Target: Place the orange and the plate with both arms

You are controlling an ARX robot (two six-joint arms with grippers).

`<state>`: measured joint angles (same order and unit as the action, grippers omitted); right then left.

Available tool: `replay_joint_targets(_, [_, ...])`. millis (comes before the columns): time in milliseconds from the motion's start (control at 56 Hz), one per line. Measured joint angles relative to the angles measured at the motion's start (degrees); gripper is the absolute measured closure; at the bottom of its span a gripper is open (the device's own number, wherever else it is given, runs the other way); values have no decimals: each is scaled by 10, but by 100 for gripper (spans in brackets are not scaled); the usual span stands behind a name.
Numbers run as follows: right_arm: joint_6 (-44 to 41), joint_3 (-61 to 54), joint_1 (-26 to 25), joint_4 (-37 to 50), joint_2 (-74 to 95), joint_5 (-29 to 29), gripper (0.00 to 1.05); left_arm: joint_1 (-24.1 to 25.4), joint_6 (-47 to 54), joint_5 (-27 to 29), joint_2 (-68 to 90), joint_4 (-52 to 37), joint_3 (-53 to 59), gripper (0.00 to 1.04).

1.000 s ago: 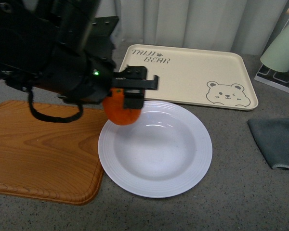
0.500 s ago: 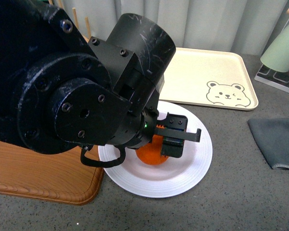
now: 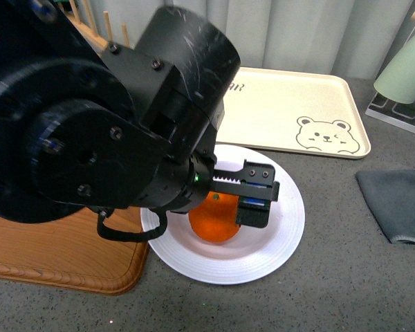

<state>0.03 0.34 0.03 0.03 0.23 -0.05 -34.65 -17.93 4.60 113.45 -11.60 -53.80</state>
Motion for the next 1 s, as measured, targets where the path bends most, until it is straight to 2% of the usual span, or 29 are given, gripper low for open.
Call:
replay_joint_targets(179, [0,0,0,0,0,0,9,10,-9,11,-99,9,26,6])
replay_joint_targets(339, [0,0,0,0,0,0,9,40,-18,30,-197,10,80,6])
replay_joint_targets(536, [0,0,0,0,0,0,9,85,79,54,-342,-84,227,6])
replay_joint_targets(643, [0,0,0,0,0,0,9,123,115,34,-468,-70,341,6])
replay_joint_targets(750, [0,0,0,0,0,0,9,126,131,38,-504,-73,369,7])
replay_joint_targets(768, [0,0,0,0,0,-1,9,124,135,42,-501,-88,373,8])
replay_joint_targets(821, [0,0,0,0,0,-1,9,122,154,122,-473,-249,417,18])
replay_joint_targets(893, [0,0,0,0,0,0,9,140,163,146,-467,-392,469,31])
replay_joint_targets(929, [0,0,0,0,0,2,9,153,165,143,-483,-434,482,38])
replay_joint_targets(1000, [0,0,0,0,0,2,9,172,169,121,-527,-437,489,51])
